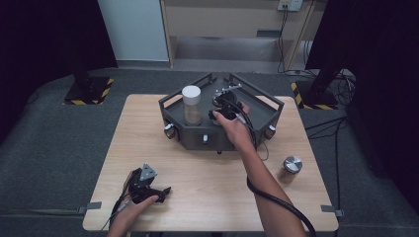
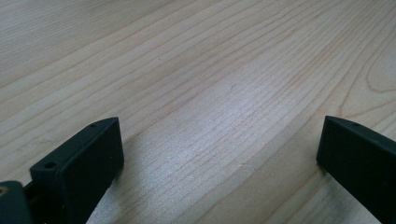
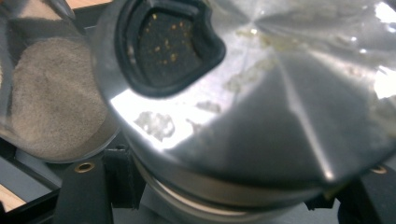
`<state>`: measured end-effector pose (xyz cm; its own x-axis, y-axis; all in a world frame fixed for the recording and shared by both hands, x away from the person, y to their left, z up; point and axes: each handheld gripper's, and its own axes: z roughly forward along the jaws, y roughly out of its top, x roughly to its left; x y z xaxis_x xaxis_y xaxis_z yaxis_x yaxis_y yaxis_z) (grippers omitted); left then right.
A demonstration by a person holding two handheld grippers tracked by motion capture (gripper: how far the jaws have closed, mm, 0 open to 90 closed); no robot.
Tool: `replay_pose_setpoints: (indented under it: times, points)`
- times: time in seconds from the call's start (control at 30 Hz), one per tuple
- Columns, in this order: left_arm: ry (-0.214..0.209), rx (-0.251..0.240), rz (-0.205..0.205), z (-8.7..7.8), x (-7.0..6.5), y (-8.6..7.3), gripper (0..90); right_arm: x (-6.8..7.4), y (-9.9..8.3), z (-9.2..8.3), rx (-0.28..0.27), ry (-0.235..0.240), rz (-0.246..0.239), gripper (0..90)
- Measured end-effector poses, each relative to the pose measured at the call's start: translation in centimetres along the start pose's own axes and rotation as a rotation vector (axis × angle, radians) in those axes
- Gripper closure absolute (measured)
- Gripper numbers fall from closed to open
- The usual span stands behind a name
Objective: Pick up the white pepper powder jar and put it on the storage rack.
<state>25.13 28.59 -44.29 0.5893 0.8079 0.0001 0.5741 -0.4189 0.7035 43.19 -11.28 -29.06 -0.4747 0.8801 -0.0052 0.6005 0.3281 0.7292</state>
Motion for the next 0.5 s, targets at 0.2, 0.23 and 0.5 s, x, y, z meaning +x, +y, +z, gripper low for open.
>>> replay_pose_setpoints:
  times: [0.2,0.23,0.5]
  points:
    - [0.000,0.000,0.000,0.00,0.00,0.00,0.0,-0.12,-0.07,-0.01,-0.002,0.005,-0.004,31.1]
    - [0.000,0.000,0.000,0.00,0.00,0.00,0.0,-0.10,-0.08,-0.01,-0.003,0.004,-0.003,31.1]
    - [0.000,0.000,0.000,0.00,0.00,0.00,0.0,-0.05,-0.19,-0.07,-0.007,0.008,-0.008,28.7]
